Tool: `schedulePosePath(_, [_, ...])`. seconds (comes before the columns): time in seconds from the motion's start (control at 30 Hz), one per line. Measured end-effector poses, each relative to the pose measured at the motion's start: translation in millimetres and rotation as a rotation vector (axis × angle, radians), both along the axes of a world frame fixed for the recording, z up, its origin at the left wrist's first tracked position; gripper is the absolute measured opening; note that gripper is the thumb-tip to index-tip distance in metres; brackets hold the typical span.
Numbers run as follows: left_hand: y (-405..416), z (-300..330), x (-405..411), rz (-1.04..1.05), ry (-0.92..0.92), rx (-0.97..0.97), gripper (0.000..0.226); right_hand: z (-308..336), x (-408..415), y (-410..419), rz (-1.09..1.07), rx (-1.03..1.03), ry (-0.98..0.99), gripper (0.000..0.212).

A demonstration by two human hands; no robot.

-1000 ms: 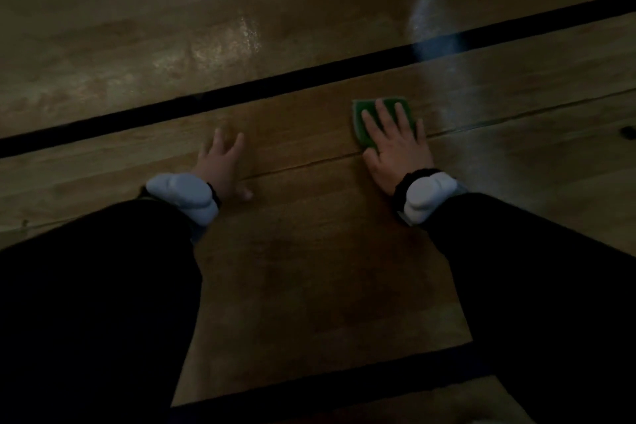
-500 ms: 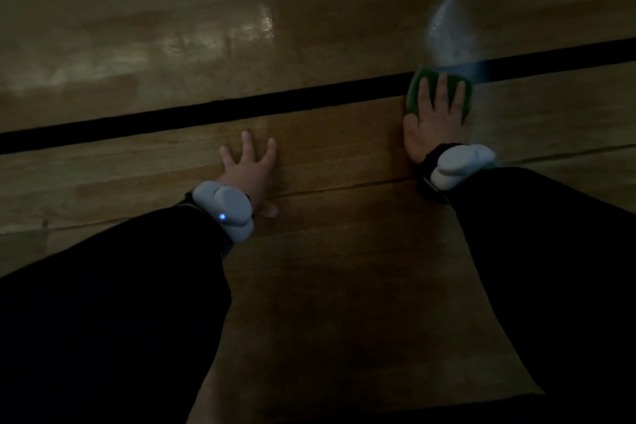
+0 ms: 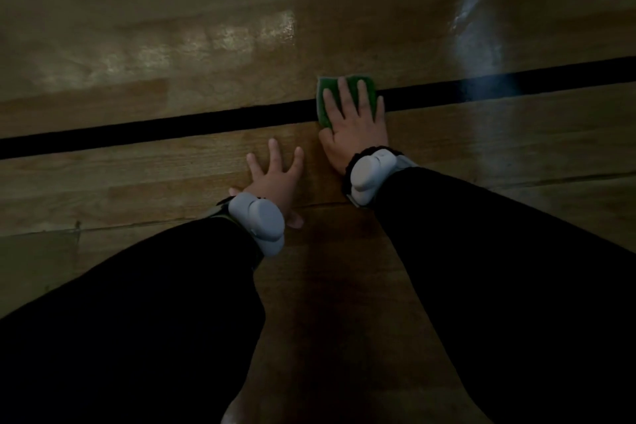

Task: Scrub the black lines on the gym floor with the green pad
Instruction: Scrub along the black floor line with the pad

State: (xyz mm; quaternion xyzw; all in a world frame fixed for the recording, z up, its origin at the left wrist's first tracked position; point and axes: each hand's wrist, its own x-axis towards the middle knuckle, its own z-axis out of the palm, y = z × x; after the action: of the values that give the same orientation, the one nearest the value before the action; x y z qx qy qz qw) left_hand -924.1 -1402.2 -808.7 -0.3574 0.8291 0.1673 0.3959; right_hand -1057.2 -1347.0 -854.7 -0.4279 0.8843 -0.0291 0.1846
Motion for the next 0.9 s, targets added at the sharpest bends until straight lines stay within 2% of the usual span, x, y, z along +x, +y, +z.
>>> schedulePosePath(0.27, [-3,0,1,-0.005,-0.001,0.015,0.119,1,-23,14,0.049,-0.02,0.028,0.063])
schedulePosePath(0.53, [-7,0,3,0.004,0.05,0.053,0.119,3,-80,34,-0.246,0.03,0.055,0.062])
schedulePosePath(0.63, [-5,1,3,0.043,0.067,0.049,0.119,2,-75,29,-0.31,0.012,0.111,0.061])
schedulePosePath(0.73, [-5,1,3,0.095,0.091,0.077,0.109,1,-62,13,-0.372,0.036,0.102,0.061])
schedulePosePath(0.9, [-5,0,3,0.133,0.109,0.073,0.099,-3,-26,-20,-0.315,0.046,0.081,0.063])
